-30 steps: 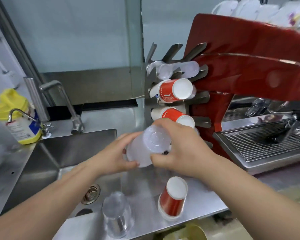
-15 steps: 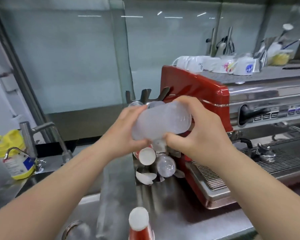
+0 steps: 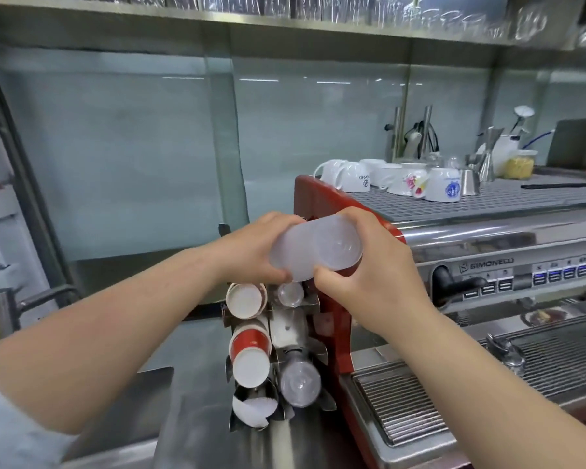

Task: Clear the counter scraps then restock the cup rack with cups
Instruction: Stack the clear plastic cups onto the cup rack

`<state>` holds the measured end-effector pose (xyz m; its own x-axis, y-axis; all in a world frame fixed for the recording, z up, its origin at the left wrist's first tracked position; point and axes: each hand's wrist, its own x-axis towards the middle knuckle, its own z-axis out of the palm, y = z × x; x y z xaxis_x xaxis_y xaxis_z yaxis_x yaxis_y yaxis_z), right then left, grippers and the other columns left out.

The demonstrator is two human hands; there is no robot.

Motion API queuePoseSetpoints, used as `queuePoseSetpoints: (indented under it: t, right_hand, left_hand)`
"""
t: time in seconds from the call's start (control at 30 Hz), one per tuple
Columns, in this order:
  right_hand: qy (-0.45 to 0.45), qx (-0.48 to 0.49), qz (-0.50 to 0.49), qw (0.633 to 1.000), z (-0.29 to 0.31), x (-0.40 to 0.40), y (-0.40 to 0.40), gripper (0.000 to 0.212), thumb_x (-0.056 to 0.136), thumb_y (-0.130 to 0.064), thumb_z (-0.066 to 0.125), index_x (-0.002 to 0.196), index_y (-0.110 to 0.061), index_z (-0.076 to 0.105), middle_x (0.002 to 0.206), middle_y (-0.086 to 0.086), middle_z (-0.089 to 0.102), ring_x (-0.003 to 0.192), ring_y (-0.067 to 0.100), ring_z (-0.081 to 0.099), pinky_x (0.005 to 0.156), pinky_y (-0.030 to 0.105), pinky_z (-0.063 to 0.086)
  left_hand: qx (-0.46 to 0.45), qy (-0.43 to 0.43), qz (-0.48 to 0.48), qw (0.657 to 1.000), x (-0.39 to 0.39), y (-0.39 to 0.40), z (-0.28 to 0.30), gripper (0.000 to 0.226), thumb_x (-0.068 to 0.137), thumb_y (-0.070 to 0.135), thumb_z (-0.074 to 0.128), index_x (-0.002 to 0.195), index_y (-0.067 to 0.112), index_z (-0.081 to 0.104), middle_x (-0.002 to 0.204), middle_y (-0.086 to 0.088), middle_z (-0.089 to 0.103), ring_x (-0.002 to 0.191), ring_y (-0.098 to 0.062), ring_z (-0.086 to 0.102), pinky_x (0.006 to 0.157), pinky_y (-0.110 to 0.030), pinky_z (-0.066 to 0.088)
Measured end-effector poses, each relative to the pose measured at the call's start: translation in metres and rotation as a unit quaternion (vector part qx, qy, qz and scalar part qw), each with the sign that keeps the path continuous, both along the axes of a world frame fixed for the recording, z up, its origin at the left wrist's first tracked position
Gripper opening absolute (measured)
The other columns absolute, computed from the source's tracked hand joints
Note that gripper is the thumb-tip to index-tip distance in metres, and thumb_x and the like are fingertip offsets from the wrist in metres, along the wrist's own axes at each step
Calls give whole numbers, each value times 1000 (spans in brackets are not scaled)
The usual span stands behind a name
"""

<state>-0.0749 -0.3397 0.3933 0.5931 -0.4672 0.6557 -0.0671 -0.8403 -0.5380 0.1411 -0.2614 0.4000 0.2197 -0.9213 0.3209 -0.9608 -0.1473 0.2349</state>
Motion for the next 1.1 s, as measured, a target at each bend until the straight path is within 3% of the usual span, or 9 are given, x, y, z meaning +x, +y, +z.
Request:
queuePoseSetpoints:
  t: [0.17, 0.37, 0.57, 0.7, 0.9, 1.1]
  right_hand:
    - [20, -14, -34, 999, 9, 42, -2, 49, 71, -29, 72, 113, -34, 47, 99, -13, 59, 90, 13, 54, 77, 31, 47]
    - [46, -8, -73, 996, 12, 86, -13, 51, 72, -22, 70, 117, -33, 47, 96, -13, 56, 92, 16, 55, 78, 30, 46]
    - [62, -1, -97, 993, 9, 111, -22, 53, 73, -20, 69, 120, -31, 48, 94, -13, 52, 90, 14, 51, 76, 27, 42]
    - [83, 10, -95, 992, 6, 116, -26, 49, 73, -19, 68, 117, -29, 49, 91, -14, 53, 90, 15, 54, 78, 31, 49]
    - [95, 22, -87, 991, -1, 124, -36, 45, 72, -19, 68, 113, -29, 50, 99, -12, 58, 91, 14, 54, 76, 29, 47]
    - [114, 17, -67, 991, -5, 136, -40, 52, 76, -18, 71, 122, -27, 50, 101, -14, 51, 92, 9, 48, 76, 20, 38]
  left_hand:
    - [-18, 13, -10, 1000, 44, -24, -2, 77, 60, 40, 78, 124, 49, 36, 121, 16, 43, 117, -11, 46, 94, -32, 46]
    - [-28, 45, -17, 998, 88, -50, -14, 86, 62, 42, 75, 136, 43, 32, 133, 13, 41, 121, -11, 44, 101, -41, 44]
    - [-48, 68, -27, 996, 108, -70, -29, 86, 72, 30, 78, 143, 35, 30, 138, 7, 37, 124, -12, 41, 103, -33, 39]
    - [-51, 86, -28, 995, 116, -83, -49, 87, 68, 37, 75, 142, 38, 31, 140, 8, 39, 131, -14, 39, 103, -31, 40]
    - [-73, 107, -46, 990, 124, -90, -63, 90, 76, 24, 76, 150, 27, 26, 149, 2, 31, 139, -13, 29, 105, -18, 24]
    - [-75, 136, -26, 988, 132, -91, -75, 90, 75, 26, 75, 150, 31, 25, 147, 1, 32, 137, -14, 33, 110, -25, 29]
